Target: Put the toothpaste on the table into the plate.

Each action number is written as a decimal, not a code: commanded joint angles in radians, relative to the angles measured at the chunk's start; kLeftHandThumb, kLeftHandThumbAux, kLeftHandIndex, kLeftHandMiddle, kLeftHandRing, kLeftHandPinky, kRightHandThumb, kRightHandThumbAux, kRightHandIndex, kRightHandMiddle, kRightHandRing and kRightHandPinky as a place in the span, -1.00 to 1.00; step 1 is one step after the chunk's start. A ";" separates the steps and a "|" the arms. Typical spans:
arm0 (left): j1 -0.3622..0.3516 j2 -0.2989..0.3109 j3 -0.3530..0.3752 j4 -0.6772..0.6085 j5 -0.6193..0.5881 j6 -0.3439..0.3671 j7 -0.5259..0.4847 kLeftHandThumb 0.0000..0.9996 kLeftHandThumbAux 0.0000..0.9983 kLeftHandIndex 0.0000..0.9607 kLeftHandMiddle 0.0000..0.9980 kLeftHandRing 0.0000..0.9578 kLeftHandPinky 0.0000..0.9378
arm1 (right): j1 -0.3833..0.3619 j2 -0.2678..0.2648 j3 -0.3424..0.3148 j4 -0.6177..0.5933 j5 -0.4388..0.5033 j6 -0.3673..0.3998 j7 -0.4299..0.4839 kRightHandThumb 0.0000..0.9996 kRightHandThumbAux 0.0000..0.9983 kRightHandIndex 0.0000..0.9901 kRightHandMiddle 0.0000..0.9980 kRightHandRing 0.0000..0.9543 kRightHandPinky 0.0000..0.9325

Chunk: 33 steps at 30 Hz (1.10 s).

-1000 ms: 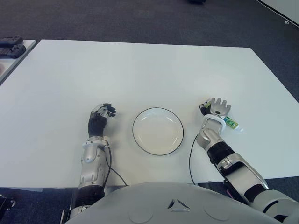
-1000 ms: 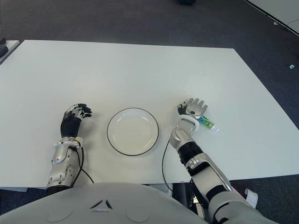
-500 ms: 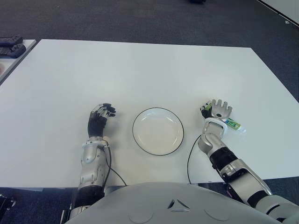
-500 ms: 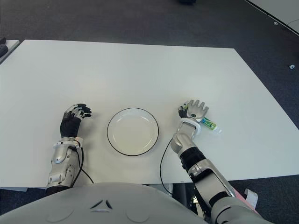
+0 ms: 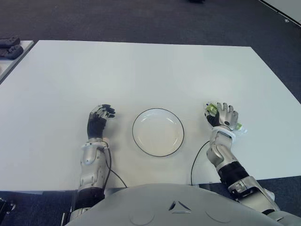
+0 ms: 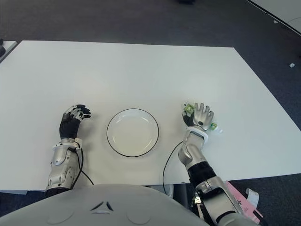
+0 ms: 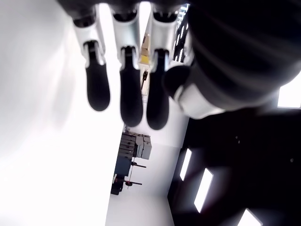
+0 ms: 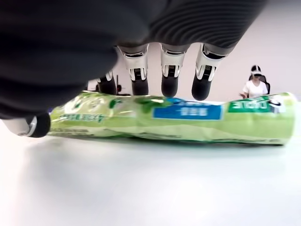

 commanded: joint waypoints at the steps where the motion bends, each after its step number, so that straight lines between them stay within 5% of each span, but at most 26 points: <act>1: 0.012 0.002 0.000 0.022 0.009 0.018 0.008 0.42 0.46 -0.11 0.01 0.05 0.00 | 0.014 -0.002 -0.031 -0.026 0.015 -0.046 -0.025 -0.08 -0.63 -1.00 -1.00 -1.00 -1.00; 10: 0.012 0.001 -0.001 0.016 0.013 0.029 0.011 0.42 0.46 -0.11 0.01 0.04 0.00 | 0.050 -0.012 -0.101 -0.046 0.050 -0.180 -0.106 -0.15 -0.59 -1.00 -1.00 -1.00 -1.00; 23: 0.013 0.007 -0.003 0.018 0.030 0.021 0.012 0.42 0.46 -0.11 0.02 0.05 0.03 | 0.102 -0.083 -0.256 0.111 0.265 -0.755 -0.310 -0.04 -0.43 -1.00 -1.00 -1.00 -1.00; 33: 0.012 0.005 -0.003 0.019 0.033 0.018 0.012 0.41 0.46 -0.11 0.02 0.02 0.00 | 0.087 -0.114 -0.285 0.246 0.298 -0.954 -0.365 0.12 -0.46 -1.00 -1.00 -1.00 -1.00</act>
